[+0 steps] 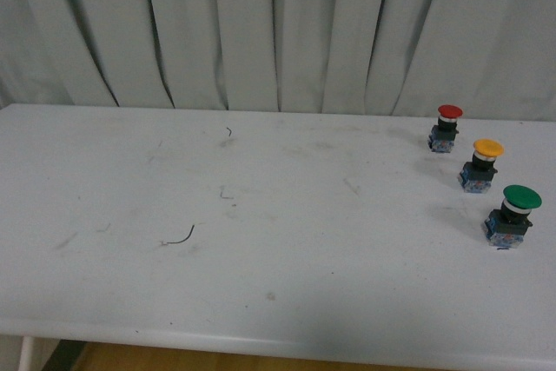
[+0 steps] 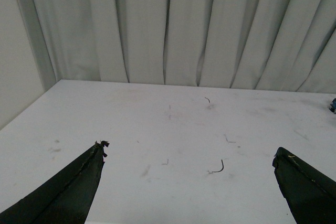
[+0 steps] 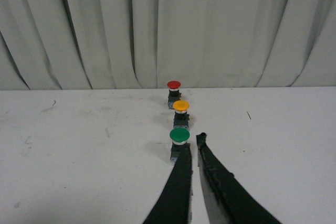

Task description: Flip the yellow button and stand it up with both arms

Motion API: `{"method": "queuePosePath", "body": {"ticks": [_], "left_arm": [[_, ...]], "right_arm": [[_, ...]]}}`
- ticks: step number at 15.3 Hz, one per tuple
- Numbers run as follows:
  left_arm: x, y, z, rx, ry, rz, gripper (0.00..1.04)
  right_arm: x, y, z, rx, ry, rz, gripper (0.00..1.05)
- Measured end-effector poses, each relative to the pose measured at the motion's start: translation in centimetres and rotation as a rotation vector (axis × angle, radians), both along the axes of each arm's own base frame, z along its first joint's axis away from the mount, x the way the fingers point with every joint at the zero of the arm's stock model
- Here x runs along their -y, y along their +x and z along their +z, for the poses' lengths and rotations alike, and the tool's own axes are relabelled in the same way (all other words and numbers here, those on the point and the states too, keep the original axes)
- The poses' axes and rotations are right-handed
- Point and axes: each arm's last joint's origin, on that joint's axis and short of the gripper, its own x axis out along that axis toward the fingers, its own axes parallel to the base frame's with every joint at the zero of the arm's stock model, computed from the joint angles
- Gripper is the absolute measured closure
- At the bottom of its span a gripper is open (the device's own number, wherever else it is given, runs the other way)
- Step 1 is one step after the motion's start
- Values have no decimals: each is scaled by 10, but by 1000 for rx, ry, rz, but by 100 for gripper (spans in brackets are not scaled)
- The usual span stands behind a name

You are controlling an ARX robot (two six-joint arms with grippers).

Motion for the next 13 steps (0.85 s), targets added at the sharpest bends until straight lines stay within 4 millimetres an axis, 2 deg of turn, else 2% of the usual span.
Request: {"method": "queuePosePath", "body": {"ticks": [8,9,13], "left_arm": [[0,0,0,0,0,0,7],[0,0,0,0,0,0,7],[0,0,0,0,0,0,7]], "right_arm": [[0,0,0,0,1,0,5],[0,0,0,0,0,0,7],[0,0,0,0,0,0,6]]}}
